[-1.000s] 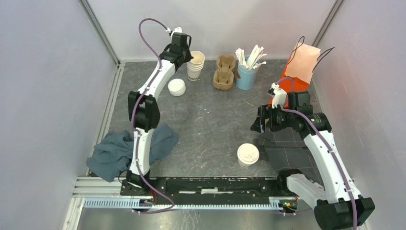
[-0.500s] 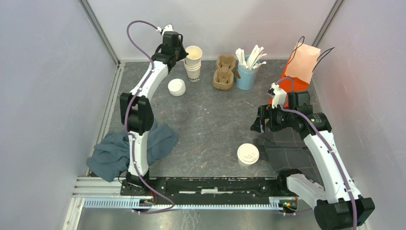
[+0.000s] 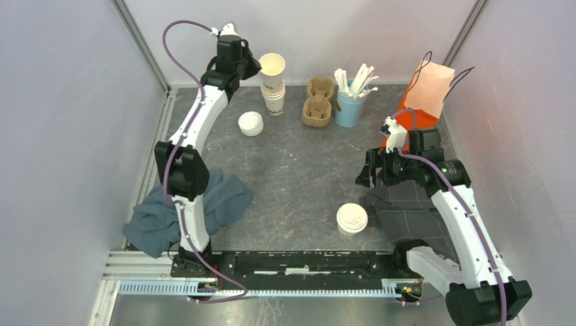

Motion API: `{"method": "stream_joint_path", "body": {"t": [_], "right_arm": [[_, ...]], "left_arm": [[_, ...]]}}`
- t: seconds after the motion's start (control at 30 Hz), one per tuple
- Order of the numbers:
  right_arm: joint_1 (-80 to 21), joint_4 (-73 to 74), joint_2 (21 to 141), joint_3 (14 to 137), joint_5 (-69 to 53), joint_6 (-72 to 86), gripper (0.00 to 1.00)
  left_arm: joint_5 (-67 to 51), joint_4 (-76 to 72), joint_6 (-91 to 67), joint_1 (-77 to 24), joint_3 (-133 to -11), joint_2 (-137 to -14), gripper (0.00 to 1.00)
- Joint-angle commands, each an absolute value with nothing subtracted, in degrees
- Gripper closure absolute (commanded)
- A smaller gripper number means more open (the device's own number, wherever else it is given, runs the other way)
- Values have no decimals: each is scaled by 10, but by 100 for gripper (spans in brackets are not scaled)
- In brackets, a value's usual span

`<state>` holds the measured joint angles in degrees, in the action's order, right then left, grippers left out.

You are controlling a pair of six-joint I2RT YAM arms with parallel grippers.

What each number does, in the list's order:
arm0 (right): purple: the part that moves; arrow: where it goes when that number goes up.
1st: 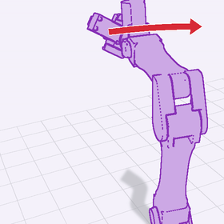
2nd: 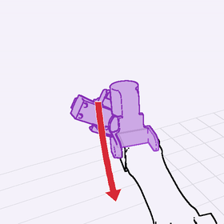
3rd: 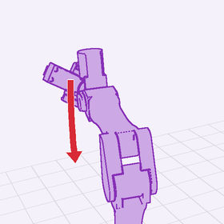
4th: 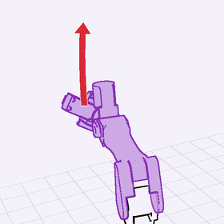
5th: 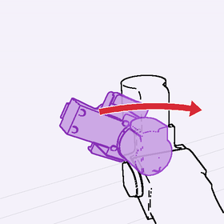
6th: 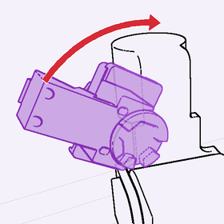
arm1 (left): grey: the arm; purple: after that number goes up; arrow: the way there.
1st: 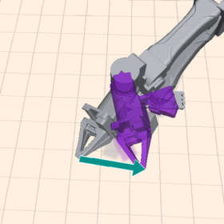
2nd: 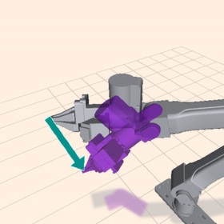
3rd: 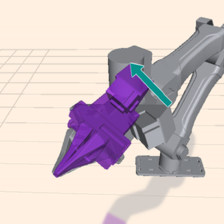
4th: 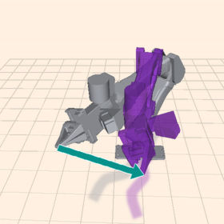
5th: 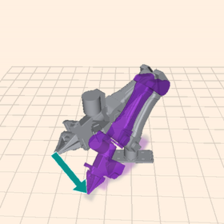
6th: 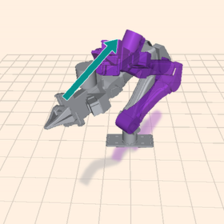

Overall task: Pack the takeout coffee
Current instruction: Pick up the coffee cup, then place the coffee cup at the center of the board.

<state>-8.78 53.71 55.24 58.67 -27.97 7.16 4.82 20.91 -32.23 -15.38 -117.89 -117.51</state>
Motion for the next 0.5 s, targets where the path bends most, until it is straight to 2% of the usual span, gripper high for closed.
{"method": "stream_joint_path", "body": {"t": [0.0, 0.23, 0.33, 0.47], "right_arm": [[-89, 521, 549, 612, -278, 62, 11], [-89, 514, 538, 603, -278, 64, 11], [-89, 514, 533, 605, -272, 64, 11], [-89, 518, 526, 619, -266, 67, 11]], "left_arm": [[-38, 200, -361, -163, -1115, -1085, 98], [-129, 78, -325, -260, -911, -960, 98], [-155, 62, -307, -334, -856, -954, 98], [-130, 24, -289, -420, -790, -963, 98]]}}
